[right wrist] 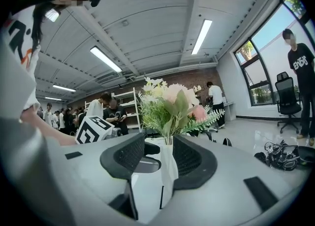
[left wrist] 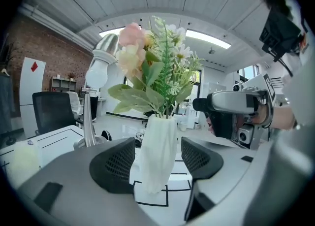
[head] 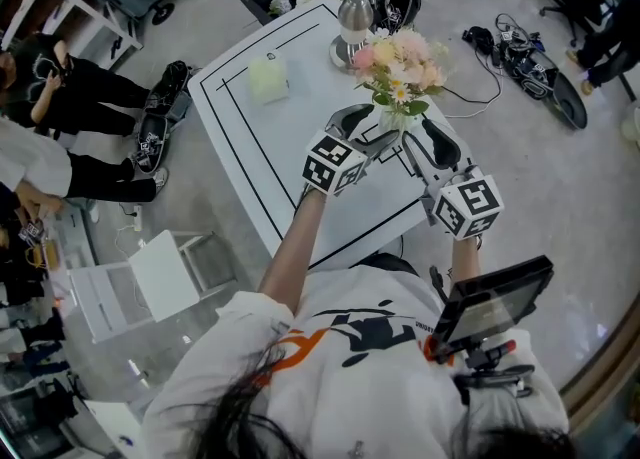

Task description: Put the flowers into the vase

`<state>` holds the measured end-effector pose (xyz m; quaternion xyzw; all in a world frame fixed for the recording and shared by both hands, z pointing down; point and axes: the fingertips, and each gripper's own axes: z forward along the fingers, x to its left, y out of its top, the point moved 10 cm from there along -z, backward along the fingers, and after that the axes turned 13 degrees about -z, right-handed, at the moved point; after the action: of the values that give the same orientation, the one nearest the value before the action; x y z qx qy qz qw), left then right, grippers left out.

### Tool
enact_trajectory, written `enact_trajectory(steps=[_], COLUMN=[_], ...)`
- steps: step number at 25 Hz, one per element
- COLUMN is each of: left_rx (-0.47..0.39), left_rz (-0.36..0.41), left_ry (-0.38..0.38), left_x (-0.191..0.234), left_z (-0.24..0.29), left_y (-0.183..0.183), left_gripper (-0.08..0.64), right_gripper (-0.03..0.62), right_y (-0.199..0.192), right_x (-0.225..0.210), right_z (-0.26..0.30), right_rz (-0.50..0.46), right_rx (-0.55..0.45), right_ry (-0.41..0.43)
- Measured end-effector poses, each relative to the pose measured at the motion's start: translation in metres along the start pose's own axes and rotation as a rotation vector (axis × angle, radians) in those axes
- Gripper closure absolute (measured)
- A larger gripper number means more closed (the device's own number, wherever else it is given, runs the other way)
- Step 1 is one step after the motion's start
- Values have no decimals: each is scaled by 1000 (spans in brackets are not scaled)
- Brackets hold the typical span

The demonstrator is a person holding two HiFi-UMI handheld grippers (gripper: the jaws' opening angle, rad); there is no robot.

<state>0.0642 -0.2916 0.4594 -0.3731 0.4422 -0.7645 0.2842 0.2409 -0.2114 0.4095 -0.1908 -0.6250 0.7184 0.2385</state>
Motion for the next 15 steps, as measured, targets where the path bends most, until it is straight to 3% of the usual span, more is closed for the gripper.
enact_trajectory(steps=[6, 10, 15], left_rx=[-35, -71, -70], left_rz=[9, 25, 32], left_ry=[9, 8, -4], left_x=[-6, -13, -27], left_z=[-29, -49, -73], left_y=[-3, -5, -16], left_gripper=[275, 278, 340], right_gripper=[408, 468, 499], right_y=[1, 4, 5], right_x=[15, 31, 58], right_z=[-3, -4, -12], right_rz=[62, 70, 79], right_rx=[-28, -49, -39], right_ry=[0, 2, 4])
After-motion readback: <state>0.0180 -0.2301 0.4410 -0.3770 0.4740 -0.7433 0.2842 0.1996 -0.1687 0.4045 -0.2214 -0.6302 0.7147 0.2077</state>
